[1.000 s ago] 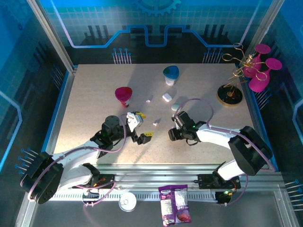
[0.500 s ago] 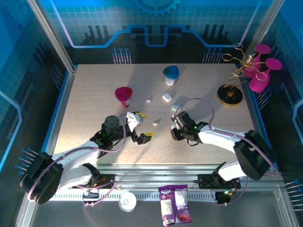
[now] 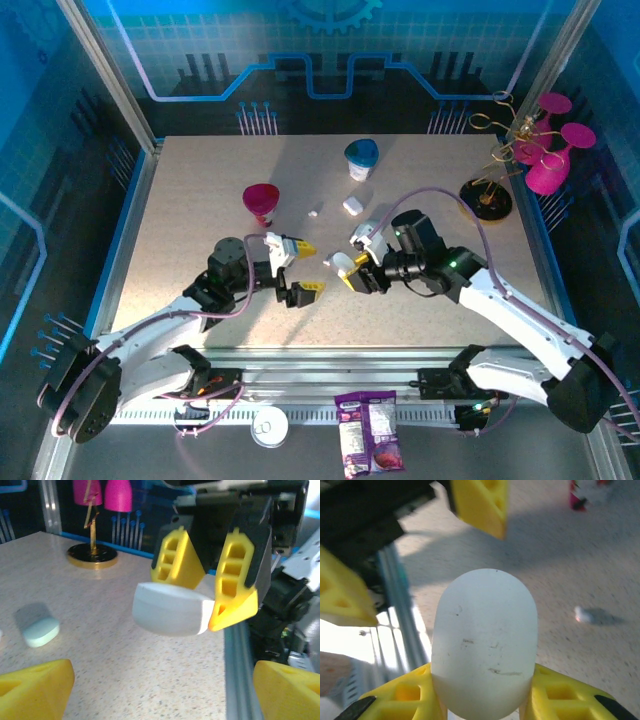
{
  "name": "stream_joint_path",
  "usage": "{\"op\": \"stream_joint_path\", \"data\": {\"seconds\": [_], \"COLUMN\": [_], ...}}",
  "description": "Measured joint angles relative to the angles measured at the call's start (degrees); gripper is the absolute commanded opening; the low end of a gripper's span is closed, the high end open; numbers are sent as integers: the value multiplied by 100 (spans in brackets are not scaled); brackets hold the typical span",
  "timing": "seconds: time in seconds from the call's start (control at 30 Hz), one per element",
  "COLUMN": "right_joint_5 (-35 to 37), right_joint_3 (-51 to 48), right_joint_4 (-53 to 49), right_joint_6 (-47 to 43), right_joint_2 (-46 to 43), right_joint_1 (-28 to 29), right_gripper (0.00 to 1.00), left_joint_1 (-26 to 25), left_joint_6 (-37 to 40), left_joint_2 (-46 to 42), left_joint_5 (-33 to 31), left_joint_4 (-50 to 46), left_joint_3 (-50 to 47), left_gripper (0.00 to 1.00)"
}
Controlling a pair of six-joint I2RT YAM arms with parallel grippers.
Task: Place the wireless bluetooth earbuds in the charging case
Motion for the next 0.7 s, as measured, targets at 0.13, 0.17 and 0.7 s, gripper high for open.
{"op": "stream_joint_path", "data": {"seconds": [0.13,0.17,0.7], "right_joint_5": [-560,-645,-1071], "right_joint_3": [409,472,876], "right_joint_4": [-321,-367,-793], "right_joint_6": [-264,-304,-699], "right_joint_2": [-26,-24,442], "right_joint_1": [35,61,348], "right_gripper": [27,27,25], "left_joint_1": [-13,-24,-238], "left_joint_6": [-61,-81,-404], "left_joint_2": [-94,-103,-11], "left_joint_5": [439,511,1327], "left_joint_4": [-42,-44,-155], "left_joint_3": [114,131,472], "left_gripper": [83,82,58]}}
